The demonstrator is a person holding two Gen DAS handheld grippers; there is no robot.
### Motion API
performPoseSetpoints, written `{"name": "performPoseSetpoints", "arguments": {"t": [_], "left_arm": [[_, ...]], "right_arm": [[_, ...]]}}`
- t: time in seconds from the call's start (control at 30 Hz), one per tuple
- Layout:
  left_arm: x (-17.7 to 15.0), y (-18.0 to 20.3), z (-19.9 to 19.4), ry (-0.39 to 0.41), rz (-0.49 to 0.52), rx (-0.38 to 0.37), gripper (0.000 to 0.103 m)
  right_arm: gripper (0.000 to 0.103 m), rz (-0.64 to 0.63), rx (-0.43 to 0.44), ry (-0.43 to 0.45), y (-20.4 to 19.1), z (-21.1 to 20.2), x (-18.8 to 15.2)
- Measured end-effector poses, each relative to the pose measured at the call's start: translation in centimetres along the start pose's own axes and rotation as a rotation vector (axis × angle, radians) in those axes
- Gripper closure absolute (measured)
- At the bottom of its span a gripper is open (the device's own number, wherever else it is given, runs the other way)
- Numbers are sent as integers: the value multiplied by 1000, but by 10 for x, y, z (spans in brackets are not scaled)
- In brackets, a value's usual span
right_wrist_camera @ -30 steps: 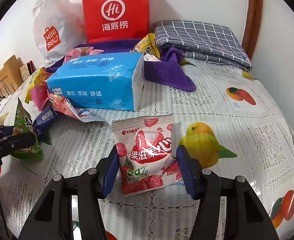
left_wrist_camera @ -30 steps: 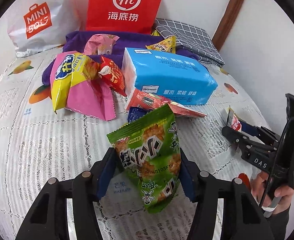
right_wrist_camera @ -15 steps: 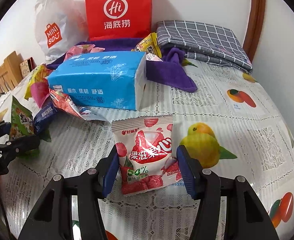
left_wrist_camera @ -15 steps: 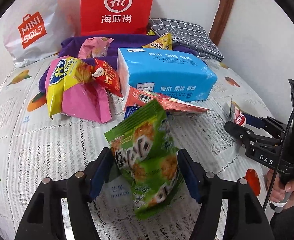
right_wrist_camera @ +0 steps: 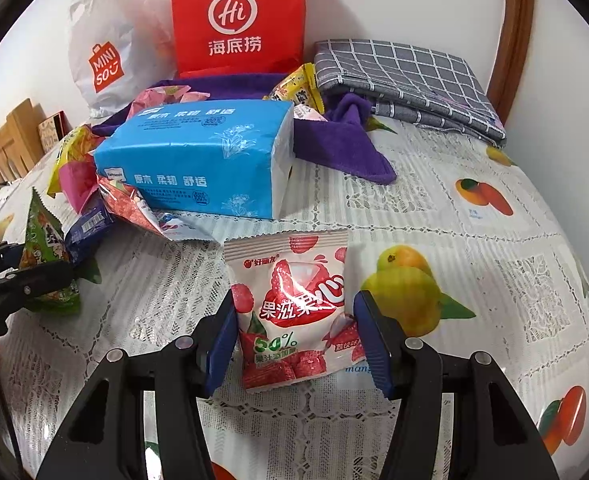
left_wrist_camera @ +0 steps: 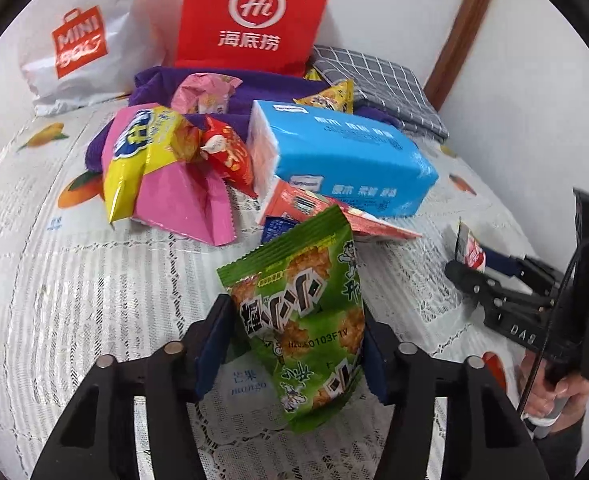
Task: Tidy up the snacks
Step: 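Carry both held bags up over the purple towel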
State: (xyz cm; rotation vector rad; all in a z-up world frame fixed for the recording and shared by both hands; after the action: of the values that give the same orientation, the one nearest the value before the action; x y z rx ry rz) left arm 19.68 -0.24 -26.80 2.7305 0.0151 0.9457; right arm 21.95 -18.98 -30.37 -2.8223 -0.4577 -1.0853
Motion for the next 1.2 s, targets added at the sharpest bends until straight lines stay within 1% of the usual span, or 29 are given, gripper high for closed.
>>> {"name": "performPoseSetpoints", "arguments": {"t": [0.1,0.27,0.4,0.53,0.73,1.03,1.2], "left_arm": [[-1,-5,-2,9,-33,-12,54],[-5,-7,-8,7,-33,-1,57],[-5,-12,-18,-5,-85,-38,59],[3,-18,-34,20,-90,-27,61],[9,-20,-47,37,-87,-22,63],[22,-7,-65,43,-66,-76,63],[35,-1,-75,57,-63,-87,63]], "right_arm": [[48,-18,10,20,-4,-3,1],[49,-18,50,75,-7,-14,4],[49,2,85,107,-6,-21,7],[49,5,70,90,-5,-17,6],[49,-17,42,78,-7,-16,4],[49,-46,37,29,-11,-7,1],[49,-21,20,18,-6,-9,3]]}}
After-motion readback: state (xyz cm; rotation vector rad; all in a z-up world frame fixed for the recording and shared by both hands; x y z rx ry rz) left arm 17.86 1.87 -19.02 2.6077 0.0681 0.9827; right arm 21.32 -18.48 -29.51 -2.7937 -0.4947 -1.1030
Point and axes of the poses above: each gripper's, at about its wrist camera, not at the fingertips, and z roughly the way its jaws point, y to its right, x to its top, the point moved 9 cm from there along z, roughly the way its jaws point, and after that the axes turned 1 degree about x, right-handed, at the moved point
